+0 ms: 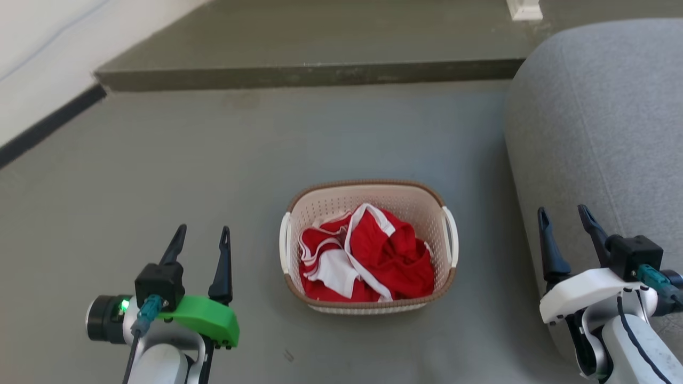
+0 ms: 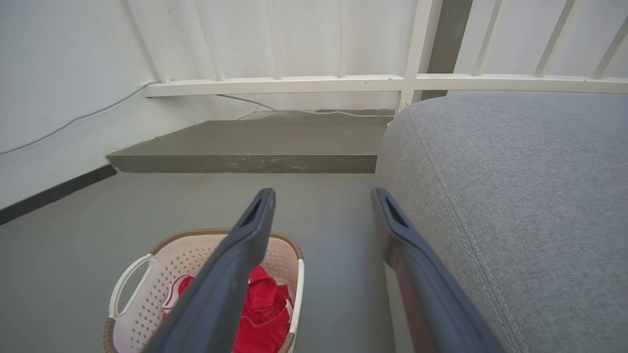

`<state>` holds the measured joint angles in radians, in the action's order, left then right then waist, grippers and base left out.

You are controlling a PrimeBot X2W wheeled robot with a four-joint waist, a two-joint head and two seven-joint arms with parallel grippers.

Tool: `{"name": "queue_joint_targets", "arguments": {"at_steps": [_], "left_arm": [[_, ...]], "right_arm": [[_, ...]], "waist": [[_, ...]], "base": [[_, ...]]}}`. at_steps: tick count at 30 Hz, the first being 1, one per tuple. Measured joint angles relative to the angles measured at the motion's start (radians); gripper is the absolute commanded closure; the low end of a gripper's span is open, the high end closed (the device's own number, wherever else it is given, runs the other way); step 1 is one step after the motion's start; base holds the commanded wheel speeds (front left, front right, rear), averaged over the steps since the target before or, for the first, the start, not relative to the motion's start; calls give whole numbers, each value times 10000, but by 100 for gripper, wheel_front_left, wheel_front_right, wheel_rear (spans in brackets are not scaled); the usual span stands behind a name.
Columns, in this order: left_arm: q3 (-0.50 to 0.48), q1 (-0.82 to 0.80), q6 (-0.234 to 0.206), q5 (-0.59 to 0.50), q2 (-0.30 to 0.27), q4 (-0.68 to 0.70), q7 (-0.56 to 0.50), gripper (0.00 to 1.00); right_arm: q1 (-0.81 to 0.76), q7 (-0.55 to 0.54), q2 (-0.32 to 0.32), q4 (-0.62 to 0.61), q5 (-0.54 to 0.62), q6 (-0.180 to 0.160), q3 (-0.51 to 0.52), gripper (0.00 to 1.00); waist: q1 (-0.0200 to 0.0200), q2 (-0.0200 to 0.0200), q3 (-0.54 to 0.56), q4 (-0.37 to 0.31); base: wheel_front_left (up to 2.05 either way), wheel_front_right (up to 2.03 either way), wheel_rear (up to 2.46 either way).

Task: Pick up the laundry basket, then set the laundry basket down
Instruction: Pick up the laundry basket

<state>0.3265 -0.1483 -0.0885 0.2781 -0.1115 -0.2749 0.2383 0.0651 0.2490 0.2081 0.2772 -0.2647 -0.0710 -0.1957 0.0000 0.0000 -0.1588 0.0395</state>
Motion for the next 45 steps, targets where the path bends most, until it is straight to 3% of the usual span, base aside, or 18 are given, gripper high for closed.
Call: {"name": "queue_joint_targets", "arguments": {"at_steps": [24, 39, 45], "left_arm": [[-10, -2121, 56, 142, 351, -35, 4, 0], [4, -4048, 464, 359, 589, -516, -94, 0], [-17, -4969, 673, 514, 610, -1187, -205, 0]], "right_arm": [[1637, 13, 100, -420, 2, 0, 295, 0], [3232, 31, 132, -591, 19, 8, 458, 0], [3978, 58, 127, -217, 19, 182, 441, 0]], "waist": [[0, 0, -3375, 96], [1, 0, -5537, 264], [1, 0, -6361, 338]], "base": [[0, 0, 0], [0, 0, 0], [0, 0, 0]]}}
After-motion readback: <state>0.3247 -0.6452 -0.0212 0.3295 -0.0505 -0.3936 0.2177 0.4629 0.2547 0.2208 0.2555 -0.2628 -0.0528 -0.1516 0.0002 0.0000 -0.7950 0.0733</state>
